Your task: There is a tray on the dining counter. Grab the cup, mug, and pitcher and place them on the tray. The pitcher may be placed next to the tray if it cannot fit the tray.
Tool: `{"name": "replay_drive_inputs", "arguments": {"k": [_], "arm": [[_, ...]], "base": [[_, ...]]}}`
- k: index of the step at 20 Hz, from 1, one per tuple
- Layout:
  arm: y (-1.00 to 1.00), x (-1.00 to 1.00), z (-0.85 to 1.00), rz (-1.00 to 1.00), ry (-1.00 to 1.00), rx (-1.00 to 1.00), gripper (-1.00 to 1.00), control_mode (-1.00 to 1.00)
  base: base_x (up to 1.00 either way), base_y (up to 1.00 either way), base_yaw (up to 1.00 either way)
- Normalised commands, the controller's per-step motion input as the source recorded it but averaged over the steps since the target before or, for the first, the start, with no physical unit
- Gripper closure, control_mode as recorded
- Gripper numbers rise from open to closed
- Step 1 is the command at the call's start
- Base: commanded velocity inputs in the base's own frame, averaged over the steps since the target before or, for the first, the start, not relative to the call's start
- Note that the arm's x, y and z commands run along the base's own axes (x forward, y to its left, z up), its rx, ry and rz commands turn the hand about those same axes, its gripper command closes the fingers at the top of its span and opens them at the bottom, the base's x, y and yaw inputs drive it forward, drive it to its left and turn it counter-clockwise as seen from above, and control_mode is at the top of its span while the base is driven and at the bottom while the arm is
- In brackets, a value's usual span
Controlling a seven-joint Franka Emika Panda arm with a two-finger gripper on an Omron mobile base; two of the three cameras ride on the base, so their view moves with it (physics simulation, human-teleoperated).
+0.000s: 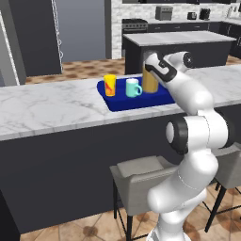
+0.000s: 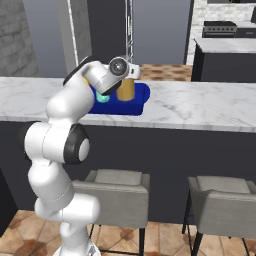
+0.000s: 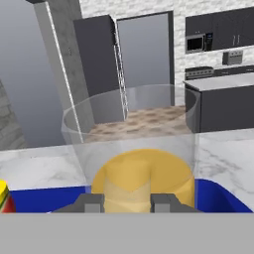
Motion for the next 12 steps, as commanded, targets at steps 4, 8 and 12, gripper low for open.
{"name": "replay_drive_inputs", "arguments": {"k": [4,8,12], "arm": [[0.00,0.25,-0.16,0.00,0.00,0.00,1.00,-1.00],[-0.01,0.41,0.00,0.00,0.00,0.00,1.00,-1.00],[-0.05,0.39,0.00,0.00,0.00,0.00,1.00,-1.00]], "base": [[0.00,0.00,0.00],[0.00,0.00,0.00],[0.00,0.00,0.00]]}}
